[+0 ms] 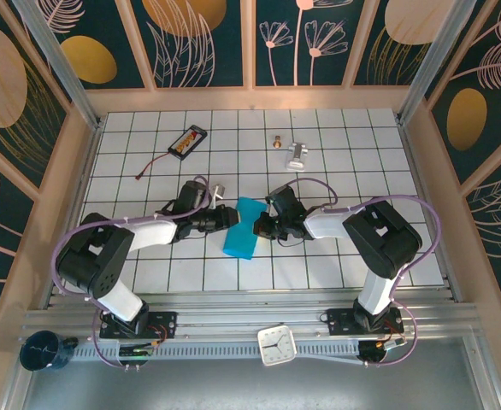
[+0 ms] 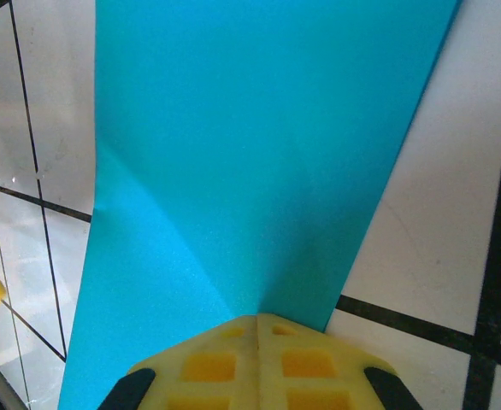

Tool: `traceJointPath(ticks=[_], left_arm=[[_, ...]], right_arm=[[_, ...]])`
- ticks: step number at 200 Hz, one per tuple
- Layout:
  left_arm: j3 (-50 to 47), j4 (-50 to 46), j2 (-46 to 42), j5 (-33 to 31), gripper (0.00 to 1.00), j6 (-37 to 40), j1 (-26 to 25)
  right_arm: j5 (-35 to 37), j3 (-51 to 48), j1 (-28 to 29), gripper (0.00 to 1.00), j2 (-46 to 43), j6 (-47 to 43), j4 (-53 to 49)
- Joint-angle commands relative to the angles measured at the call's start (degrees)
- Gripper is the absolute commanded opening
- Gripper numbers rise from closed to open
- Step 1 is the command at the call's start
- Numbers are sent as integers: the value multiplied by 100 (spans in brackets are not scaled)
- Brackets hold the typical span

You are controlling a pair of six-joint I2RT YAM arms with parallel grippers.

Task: Fold a paper plane with a square sheet of paper (pick it up from the middle)
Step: First fold the square sheet of paper in half at the center of the table.

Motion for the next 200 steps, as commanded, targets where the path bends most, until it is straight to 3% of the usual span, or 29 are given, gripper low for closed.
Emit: traceJointPath(ticks=[1, 54, 108, 166, 200], left_arm=[[-258, -149, 175, -14, 21, -51, -2], [-457, -586, 109, -518, 18, 251, 89], [-810, -155, -585, 120, 22, -147, -236], [-1091, -709, -437, -627, 17, 56, -149], [-1233, -469, -913, -236, 18, -96, -127]], right_arm=[[522, -256, 55, 0, 478, -122, -892], [554, -250, 48, 0, 453, -157, -936], [553, -283, 47, 0, 428, -131, -927], [557, -325, 47, 0, 418, -137, -911], [566, -323, 44, 0, 418, -150, -914]])
